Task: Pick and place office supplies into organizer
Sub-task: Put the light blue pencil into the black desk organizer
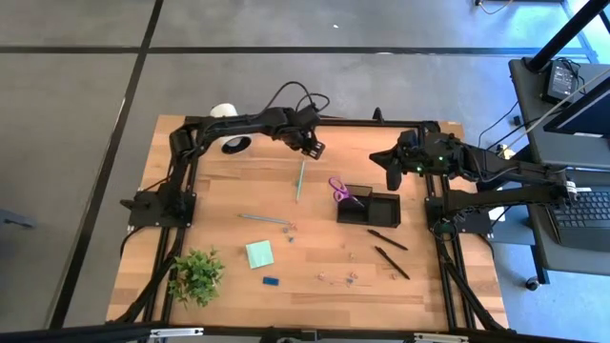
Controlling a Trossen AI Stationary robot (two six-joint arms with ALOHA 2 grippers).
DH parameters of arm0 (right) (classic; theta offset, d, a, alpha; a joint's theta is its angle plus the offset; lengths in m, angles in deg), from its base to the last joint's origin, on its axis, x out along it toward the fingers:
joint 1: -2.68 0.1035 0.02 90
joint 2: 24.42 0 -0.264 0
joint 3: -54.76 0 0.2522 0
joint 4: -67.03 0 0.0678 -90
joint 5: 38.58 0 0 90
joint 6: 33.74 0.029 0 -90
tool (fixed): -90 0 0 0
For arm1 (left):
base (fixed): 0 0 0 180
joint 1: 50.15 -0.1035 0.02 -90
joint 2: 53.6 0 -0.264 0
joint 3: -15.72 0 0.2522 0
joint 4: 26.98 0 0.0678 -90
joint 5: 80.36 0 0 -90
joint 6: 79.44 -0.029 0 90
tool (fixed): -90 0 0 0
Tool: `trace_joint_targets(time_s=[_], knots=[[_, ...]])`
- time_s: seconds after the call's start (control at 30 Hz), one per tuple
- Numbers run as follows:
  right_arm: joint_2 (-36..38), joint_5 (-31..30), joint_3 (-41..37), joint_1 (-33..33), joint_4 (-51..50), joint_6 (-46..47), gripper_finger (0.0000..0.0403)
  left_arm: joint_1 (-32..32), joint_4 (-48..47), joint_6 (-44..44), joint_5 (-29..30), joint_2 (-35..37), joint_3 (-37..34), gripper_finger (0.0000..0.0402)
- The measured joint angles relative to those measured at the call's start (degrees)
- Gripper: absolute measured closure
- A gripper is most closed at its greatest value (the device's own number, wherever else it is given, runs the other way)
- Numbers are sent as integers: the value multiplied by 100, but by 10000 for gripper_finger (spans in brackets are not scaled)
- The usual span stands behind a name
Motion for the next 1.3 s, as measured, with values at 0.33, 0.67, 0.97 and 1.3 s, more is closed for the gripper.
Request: trace_joint_targets(time_s=[0.33,0.67,0.97,1.3], knots=[[0,-1,-1,3,-13,-4,375,-2,-163,669,-48,-203,7,263],[0,-4,0,-1,-2,-124,375,-7,-97,822,-201,-602,7,263],[0,-3,1,-1,-17,-294,375,-58,-17,1036,-212,-907,3,263],[0,-4,0,1,-15,-443,375,13,-382,1041,-68,-1016,39,275]])
